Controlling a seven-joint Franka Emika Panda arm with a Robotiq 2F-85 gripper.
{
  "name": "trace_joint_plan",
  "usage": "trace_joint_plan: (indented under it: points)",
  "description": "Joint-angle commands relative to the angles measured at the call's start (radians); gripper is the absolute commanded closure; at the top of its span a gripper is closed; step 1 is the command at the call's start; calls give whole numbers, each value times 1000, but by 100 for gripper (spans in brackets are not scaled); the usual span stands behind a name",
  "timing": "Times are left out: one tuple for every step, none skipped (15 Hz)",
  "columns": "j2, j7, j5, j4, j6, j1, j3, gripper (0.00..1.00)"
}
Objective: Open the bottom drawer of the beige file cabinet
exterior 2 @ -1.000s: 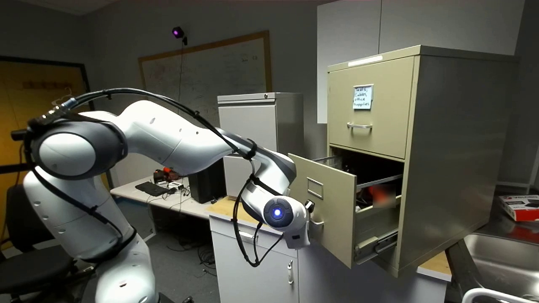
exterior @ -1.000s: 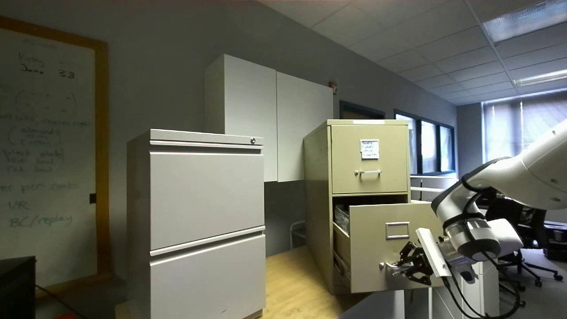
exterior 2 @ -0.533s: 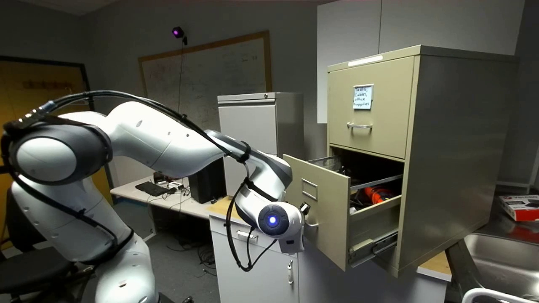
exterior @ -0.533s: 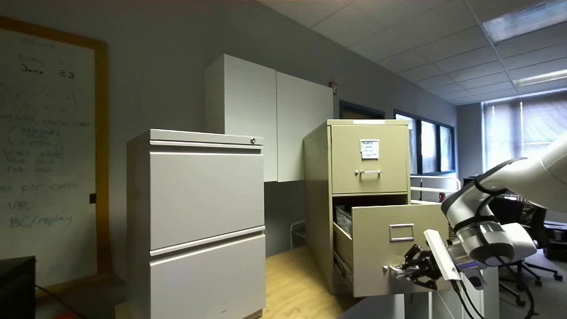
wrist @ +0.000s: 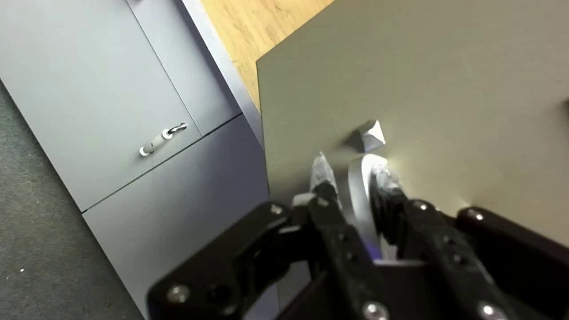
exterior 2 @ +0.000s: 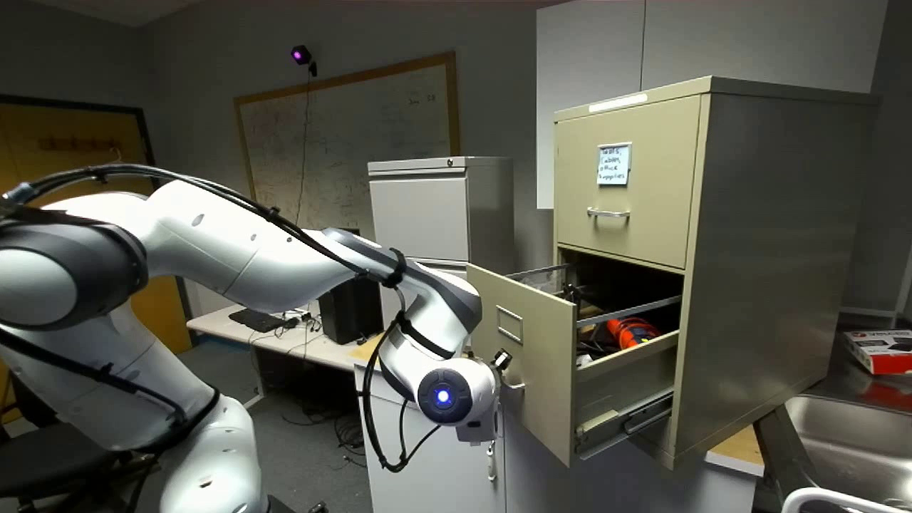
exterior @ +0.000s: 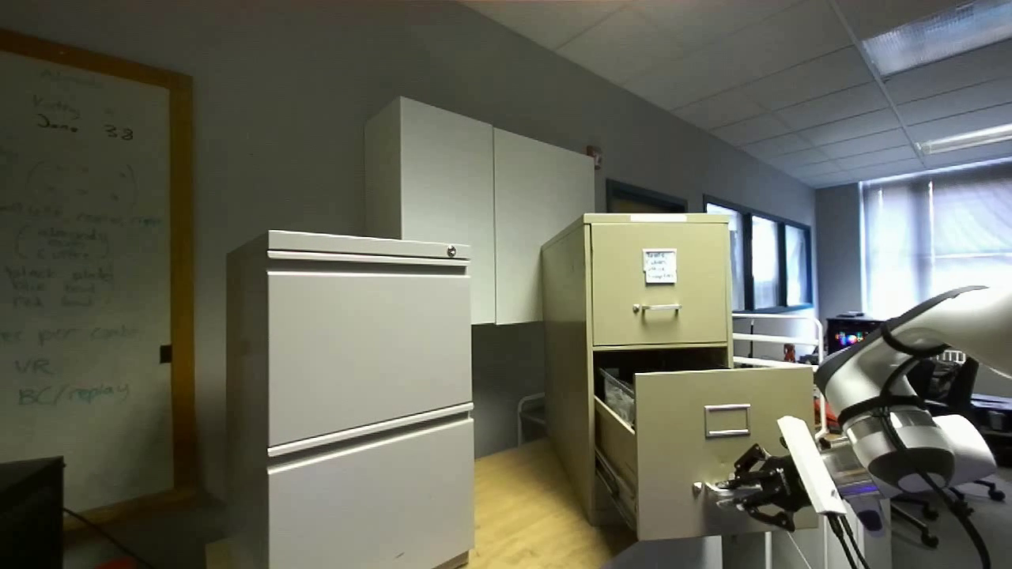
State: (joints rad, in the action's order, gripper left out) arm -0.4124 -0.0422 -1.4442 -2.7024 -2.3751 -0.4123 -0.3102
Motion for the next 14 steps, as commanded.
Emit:
trace_joint_plan:
  points:
    - [-39, -44, 28, -89, 82, 25, 24, 93]
    - [-40, -48, 27, -90, 88, 24, 23, 93]
    - [-39, -53, 26, -90, 96, 22, 23, 93]
    - [-38, -58, 25, -89, 103, 20, 22, 93]
    - [-38, -65, 25, -88, 114, 19, 22, 93]
    - [-39, -72, 25, -88, 134, 18, 21, 93]
    - [-41, -78, 26, -88, 150, 16, 19, 93]
    - [-44, -82, 27, -90, 163, 14, 18, 93]
    - [-43, -83, 29, -95, 199, 17, 18, 93]
    - [-34, -85, 41, -109, 245, 25, 22, 93]
    - [19, -91, 55, -78, 299, 38, 22, 78]
    - [18, -99, 79, -94, 345, 42, 24, 51]
    - [25, -112, 112, -97, 393, 44, 23, 53]
    - [37, -125, 146, -97, 443, 45, 20, 52]
